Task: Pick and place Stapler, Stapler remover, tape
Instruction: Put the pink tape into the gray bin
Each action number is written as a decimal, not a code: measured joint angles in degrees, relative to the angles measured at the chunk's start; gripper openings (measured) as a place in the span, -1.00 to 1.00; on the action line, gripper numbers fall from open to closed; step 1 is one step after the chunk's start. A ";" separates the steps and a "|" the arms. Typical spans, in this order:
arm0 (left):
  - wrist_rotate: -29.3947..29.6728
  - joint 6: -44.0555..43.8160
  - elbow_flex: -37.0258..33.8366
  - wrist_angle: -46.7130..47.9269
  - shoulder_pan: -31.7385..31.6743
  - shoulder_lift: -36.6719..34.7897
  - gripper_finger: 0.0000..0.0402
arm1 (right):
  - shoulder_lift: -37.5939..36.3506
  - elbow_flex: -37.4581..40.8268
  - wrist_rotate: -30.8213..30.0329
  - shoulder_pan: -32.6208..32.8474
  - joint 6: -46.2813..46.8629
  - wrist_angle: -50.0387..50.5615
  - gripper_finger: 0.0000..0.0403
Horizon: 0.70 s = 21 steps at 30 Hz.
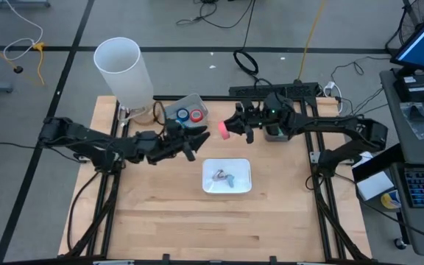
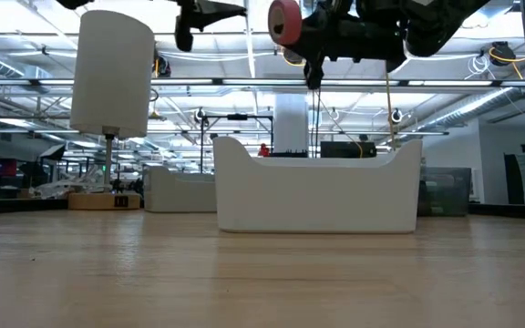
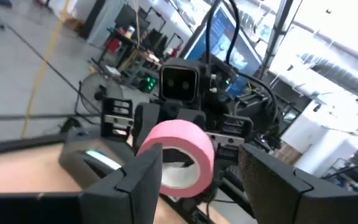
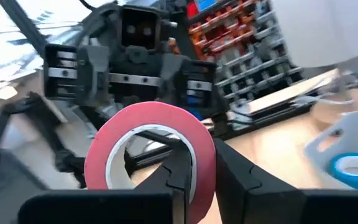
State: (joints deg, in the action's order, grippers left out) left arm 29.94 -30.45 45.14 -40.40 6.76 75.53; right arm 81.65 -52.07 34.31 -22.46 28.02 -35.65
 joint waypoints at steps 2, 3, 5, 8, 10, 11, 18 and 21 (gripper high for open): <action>-1.00 -2.31 0.66 -0.10 -0.51 1.26 0.04 | 0.49 0.00 0.52 0.00 1.86 -2.00 -0.84; -1.42 -3.71 0.77 -0.20 -0.82 1.76 0.04 | 0.67 0.00 0.71 0.00 2.51 -3.07 -0.84; -1.60 -6.25 0.81 0.05 -1.20 2.54 0.04 | 0.71 0.00 1.31 0.00 3.66 -3.96 -0.84; -1.61 -9.89 0.83 -0.19 -1.66 3.60 0.04 | 0.72 0.00 1.77 0.00 4.35 -3.58 -0.84; -2.09 -12.18 0.83 -0.05 -1.83 4.11 0.04 | 0.72 0.00 1.74 0.06 4.36 -3.59 -0.84; -2.65 -13.06 0.83 0.07 -2.02 4.15 0.04 | 0.72 0.00 1.72 0.07 4.36 -3.59 -0.84; -4.50 -15.80 0.91 -0.16 -2.66 4.04 0.04 | 1.05 0.00 0.04 0.07 4.25 -3.49 -0.84; -4.58 -16.41 1.71 -0.10 -2.63 4.04 0.04 | 1.09 0.00 -1.03 0.07 3.96 -3.51 -0.84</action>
State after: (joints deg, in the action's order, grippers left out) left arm 25.35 -46.86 46.85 -40.50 4.13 79.57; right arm 82.74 -52.07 33.29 -22.39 31.98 -39.16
